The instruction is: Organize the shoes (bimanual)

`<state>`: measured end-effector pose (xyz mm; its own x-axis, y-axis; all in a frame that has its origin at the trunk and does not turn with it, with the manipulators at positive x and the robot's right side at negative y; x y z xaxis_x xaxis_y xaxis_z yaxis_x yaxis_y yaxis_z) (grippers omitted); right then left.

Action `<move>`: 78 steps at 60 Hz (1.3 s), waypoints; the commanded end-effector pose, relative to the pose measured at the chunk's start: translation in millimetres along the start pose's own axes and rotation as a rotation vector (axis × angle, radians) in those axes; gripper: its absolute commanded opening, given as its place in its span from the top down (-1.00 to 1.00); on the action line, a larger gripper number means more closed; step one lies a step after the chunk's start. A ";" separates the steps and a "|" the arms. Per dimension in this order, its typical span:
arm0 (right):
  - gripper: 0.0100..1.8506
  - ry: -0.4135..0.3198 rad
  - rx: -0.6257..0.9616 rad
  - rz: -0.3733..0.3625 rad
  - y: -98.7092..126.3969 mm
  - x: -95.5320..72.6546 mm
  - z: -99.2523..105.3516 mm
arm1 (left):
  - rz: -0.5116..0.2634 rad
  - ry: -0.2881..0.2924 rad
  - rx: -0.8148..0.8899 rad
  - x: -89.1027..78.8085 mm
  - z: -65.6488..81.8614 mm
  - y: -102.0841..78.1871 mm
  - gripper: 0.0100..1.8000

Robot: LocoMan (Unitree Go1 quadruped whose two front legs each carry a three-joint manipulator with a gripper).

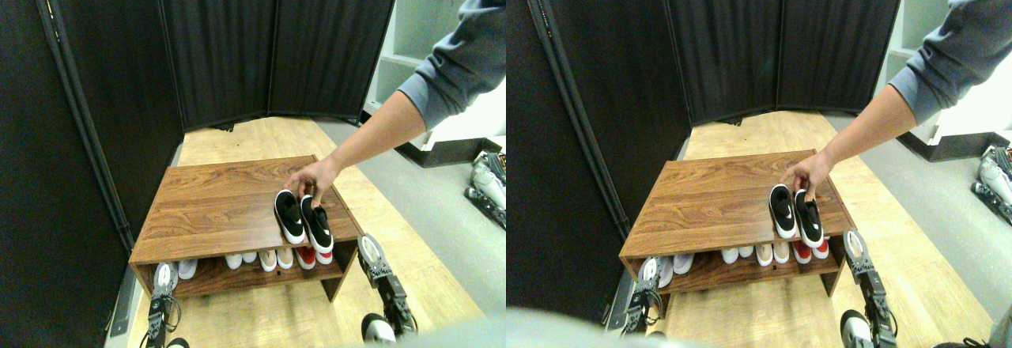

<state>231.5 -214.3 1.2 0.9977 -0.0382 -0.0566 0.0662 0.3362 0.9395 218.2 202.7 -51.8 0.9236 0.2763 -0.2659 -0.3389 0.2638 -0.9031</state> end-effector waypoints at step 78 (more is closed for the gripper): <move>-0.67 0.238 0.235 -0.198 -43.2 33.4 -42.4 | -0.049 -0.058 -0.028 2.1 4.3 -6.4 1.00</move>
<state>252.3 -194.3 -51.5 0.9362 0.1526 -0.3166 0.2964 0.1414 0.9445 221.6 206.0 -48.1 0.9229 0.3094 -0.2293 -0.3139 0.2595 -0.9133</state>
